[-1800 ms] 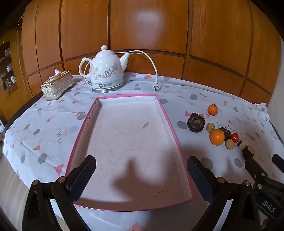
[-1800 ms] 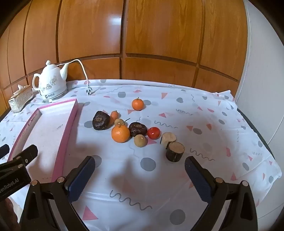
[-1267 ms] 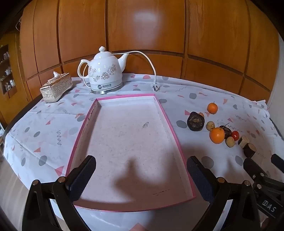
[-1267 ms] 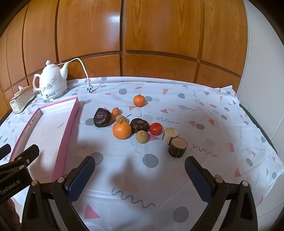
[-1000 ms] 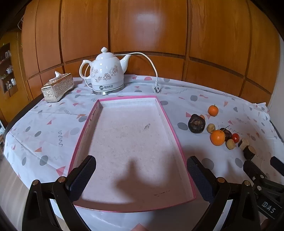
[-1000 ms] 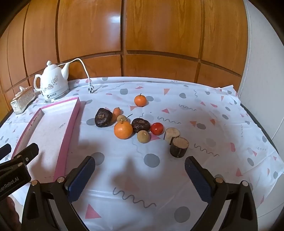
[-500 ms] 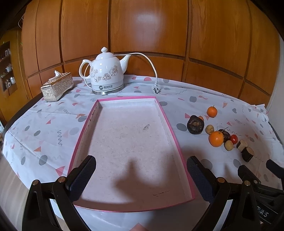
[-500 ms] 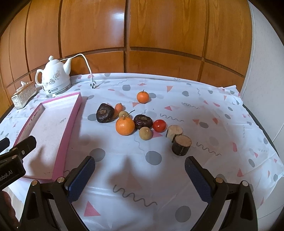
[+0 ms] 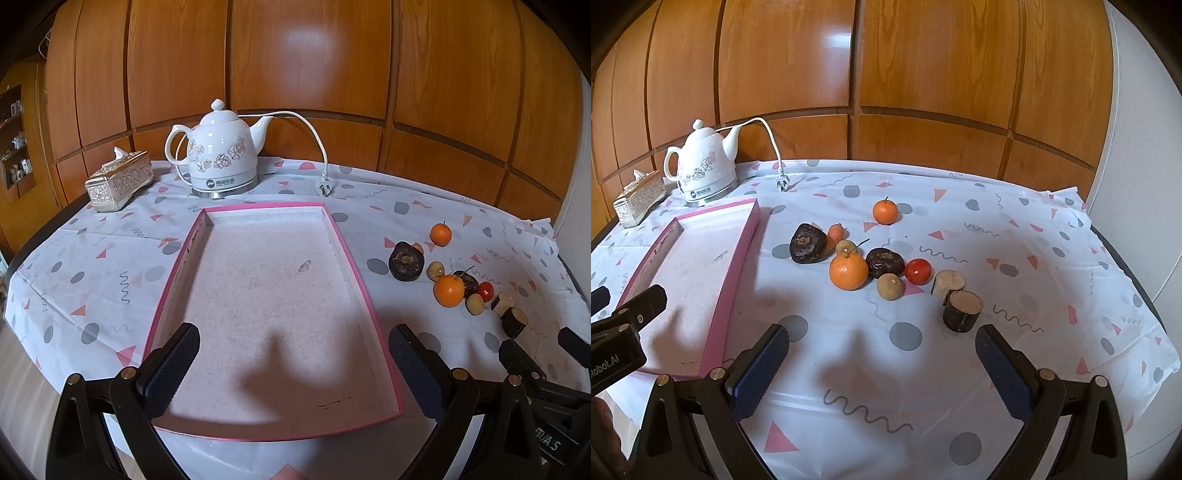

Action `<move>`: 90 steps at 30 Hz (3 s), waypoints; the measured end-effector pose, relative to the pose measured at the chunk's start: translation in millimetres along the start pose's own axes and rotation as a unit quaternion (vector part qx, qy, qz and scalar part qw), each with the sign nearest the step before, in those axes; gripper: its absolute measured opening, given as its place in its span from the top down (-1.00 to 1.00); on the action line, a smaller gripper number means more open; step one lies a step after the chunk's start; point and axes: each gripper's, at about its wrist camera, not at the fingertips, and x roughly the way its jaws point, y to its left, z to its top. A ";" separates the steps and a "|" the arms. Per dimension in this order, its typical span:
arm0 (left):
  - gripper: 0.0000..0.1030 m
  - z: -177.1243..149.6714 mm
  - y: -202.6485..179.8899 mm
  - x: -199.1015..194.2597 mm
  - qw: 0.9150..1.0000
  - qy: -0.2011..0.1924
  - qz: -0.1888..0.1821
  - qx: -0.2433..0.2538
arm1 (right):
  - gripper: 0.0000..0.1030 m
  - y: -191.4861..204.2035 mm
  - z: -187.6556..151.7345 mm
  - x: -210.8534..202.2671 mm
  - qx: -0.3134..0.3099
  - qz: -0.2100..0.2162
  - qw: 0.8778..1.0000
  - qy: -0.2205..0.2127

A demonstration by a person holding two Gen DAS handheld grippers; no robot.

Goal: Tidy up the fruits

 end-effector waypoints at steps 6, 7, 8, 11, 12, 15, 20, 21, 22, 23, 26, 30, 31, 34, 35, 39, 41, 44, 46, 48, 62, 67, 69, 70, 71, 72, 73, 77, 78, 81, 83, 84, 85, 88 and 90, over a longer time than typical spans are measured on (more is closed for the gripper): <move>-0.99 0.2 -0.3 0.2 1.000 0.000 0.001 -0.001 | -0.99 -0.6 0.7 -0.3 0.000 -0.001 1.000 -0.002; -0.99 0.1 -0.3 0.3 1.000 0.001 0.000 -0.002 | -0.99 -0.7 1.2 -0.7 -0.001 -0.002 1.000 -0.004; -0.99 0.1 -0.4 0.3 1.000 0.001 -0.001 -0.002 | -0.99 -0.5 1.4 -0.8 -0.002 -0.002 1.000 -0.004; -0.99 0.1 -0.2 -0.1 1.000 0.000 -0.001 -0.001 | -0.99 -0.2 2.0 -0.8 -0.002 -0.002 1.000 -0.004; -0.99 -0.1 0.0 -0.3 1.000 0.000 -0.001 -0.002 | -0.99 -0.5 1.9 -0.9 -0.002 -0.002 1.000 -0.005; -0.99 0.0 -0.2 -0.7 1.000 0.000 -0.001 -0.001 | -0.99 -0.5 1.8 -0.9 -0.001 -0.002 1.000 -0.006; -0.99 0.0 -1.1 -0.7 1.000 0.001 -0.001 0.000 | -0.99 -0.9 1.7 -1.3 -0.002 -0.003 1.000 -0.008; -0.99 0.2 -1.5 -0.9 1.000 0.001 -0.002 0.001 | -0.99 -1.3 1.7 -1.2 -0.002 -0.002 1.000 -0.007; -0.99 0.4 -2.3 -1.3 1.000 0.000 -0.002 0.002 | -0.99 -1.7 2.0 -1.1 -0.002 -0.002 1.000 -0.007; -0.99 0.8 -2.9 -1.3 1.000 -0.001 -0.002 0.003 | -0.99 -1.6 2.0 -1.0 -0.002 -0.002 1.000 -0.008; -0.99 1.1 -5.9 0.3 1.000 0.002 -0.003 0.007 | -0.99 -3.5 1.8 0.7 0.003 -0.001 1.000 -0.006; -0.99 0.5 -8.9 2.7 1.000 0.009 -0.009 0.011 | -0.99 -7.2 1.1 3.5 0.007 0.001 1.000 -0.001; -0.99 0.4 -9.9 3.1 1.000 0.010 -0.010 0.013 | -0.99 -8.3 1.0 3.9 0.008 0.002 1.000 0.000; -0.99 0.4 -14.4 2.9 0.999 0.007 -0.024 0.024 | -0.99 -16.4 0.6 6.6 0.016 0.005 1.000 0.003; -0.99 0.5 -16.3 2.8 0.999 0.007 -0.038 0.027 | -0.99 -19.7 -0.2 7.4 0.019 0.003 1.000 0.006; -0.99 1.0 -27.7 4.8 0.995 0.018 -0.083 0.048 | -0.98 -41.1 -3.8 10.9 0.041 -0.004 0.999 0.016; -0.99 2.8 -33.7 4.7 0.993 0.019 -0.101 0.050 | -0.96 -54.1 -6.4 14.3 0.057 -0.004 0.998 0.020; -0.99 8.3 -42.7 6.2 0.992 0.020 -0.104 0.061 | -0.73 -69.5 -9.8 19.9 0.074 -0.011 0.997 0.025; -0.99 12.2 -49.3 10.5 0.992 0.026 -0.103 0.065 | -0.60 -76.3 -10.8 24.2 0.079 -0.009 0.996 0.029; -0.99 14.8 -54.6 16.3 0.991 0.037 -0.104 0.071 | -0.39 -81.2 -11.9 28.2 0.079 -0.004 0.996 0.032; -0.39 26.0 -106.5 53.1 0.978 0.093 -0.154 0.105 | 0.25 -91.5 4.7 76.6 0.067 0.034 0.995 0.058; -0.01 30.3 -117.9 70.6 0.973 0.119 -0.175 0.092 | 0.35 -93.2 5.7 82.6 0.059 0.031 0.996 0.064; 0.00 32.4 -126.2 79.1 0.971 0.123 -0.181 0.095 | 0.35 -93.8 5.0 82.2 0.056 0.034 0.996 0.064; 0.00 33.6 -130.6 83.9 0.971 0.126 -0.182 0.097 | 0.35 -94.6 4.9 82.6 0.056 0.035 0.996 0.064; 0.00 34.3 -132.7 86.7 0.970 0.127 -0.182 0.096 | 0.35 -95.2 5.0 83.0 0.057 0.037 0.996 0.065; 0.00 35.5 -136.9 91.5 0.970 0.129 -0.185 0.096 | 0.35 -96.1 5.4 83.2 0.059 0.038 0.995 0.066; 0.00 36.4 -140.4 95.2 0.969 0.132 -0.183 0.097 | 0.35 -97.0 5.9 83.5 0.063 0.040 0.995 0.067; 0.00 38.2 -148.1 112.0 0.968 0.144 -0.181 0.093 | 0.34 -96.3 6.3 83.9 0.064 0.040 0.995 0.069; 0.00 38.2 -149.3 115.8 0.968 0.147 -0.180 0.090 | 0.34 -96.5 6.5 84.0 0.065 0.041 0.995 0.070; 0.00 37.4 -153.2 123.8 0.968 0.150 -0.179 0.089 | 0.34 -98.3 5.9 84.1 0.069 0.044 0.994 0.069; 0.00 36.8 -156.6 128.2 0.968 0.150 -0.178 0.092 | 0.34 -97.9 5.9 85.0 0.069 0.044 0.994 0.070; 0.08 36.2 -158.6 130.1 0.968 0.151 -0.178 0.095 | 0.34 -97.7 6.2 85.2 0.069 0.043 0.994 0.069; 0.21 35.5 -160.5 131.8 0.966 0.152 -0.187 0.095 | 0.34 -97.1 6.7 85.5 0.068 0.041 0.994 0.069; 0.25 33.8 -160.3 130.0 0.966 0.147 -0.189 0.095 | 0.34 -97.5 6.6 86.4 0.067 0.041 0.995 0.069; 0.26 31.8 -157.9 127.4 0.966 0.145 -0.193 0.097 | 0.34 -97.5 6.8 86.3 0.067 0.041 0.995 0.068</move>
